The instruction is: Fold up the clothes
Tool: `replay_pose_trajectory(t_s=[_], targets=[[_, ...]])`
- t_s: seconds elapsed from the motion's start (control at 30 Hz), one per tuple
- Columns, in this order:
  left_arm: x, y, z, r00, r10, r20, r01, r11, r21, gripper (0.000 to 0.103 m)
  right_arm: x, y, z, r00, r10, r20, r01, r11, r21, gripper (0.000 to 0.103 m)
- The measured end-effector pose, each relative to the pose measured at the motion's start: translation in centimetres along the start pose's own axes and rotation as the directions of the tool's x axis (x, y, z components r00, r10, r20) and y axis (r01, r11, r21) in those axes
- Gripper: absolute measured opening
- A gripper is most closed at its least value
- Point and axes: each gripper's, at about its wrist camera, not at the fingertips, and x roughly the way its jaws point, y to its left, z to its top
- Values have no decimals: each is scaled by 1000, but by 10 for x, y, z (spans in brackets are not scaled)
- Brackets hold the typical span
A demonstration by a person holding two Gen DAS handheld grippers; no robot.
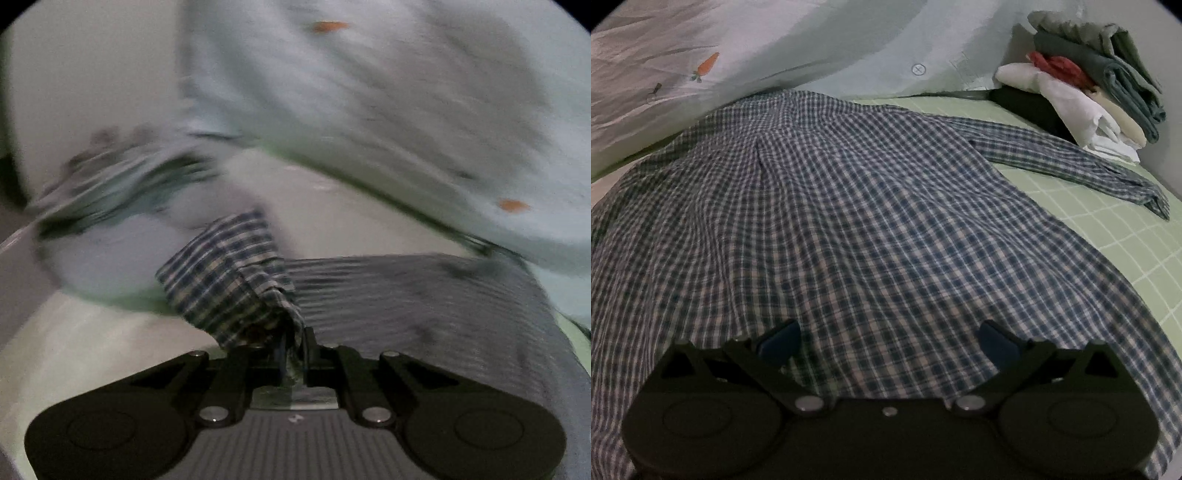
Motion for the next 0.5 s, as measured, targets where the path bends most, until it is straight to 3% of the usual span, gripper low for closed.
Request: replay_pose_trajectory(t_s=[0.13, 0.23, 0.3, 0.33, 0.37, 0.5], targets=[[-8, -77, -18, 980, -189, -58, 194, 975, 107, 8, -3, -3, -4, 999, 34, 15, -34, 999, -32, 103], [-10, -130, -38, 952, -277, -128, 298, 934, 199, 18, -4, -7, -7, 998, 65, 21, -64, 996, -61, 103], [-9, -160, -59, 954, -243, -175, 286, 912, 294, 46, -6, -9, -8, 996, 82, 21, -80, 994, -77, 103], [-10, -168, -67, 959, -216, -185, 267, 906, 327, 66, -6, -10, -8, 996, 91, 19, -89, 992, -86, 103], [-10, -173, -74, 963, -193, -187, 249, 903, 350, 75, -6, -11, -8, 995, 98, 15, -96, 991, -93, 103], [-7, -165, -86, 969, -113, -220, 182, 927, 328, 78, -8, -13, -6, 993, 115, -8, -115, 987, -111, 103]])
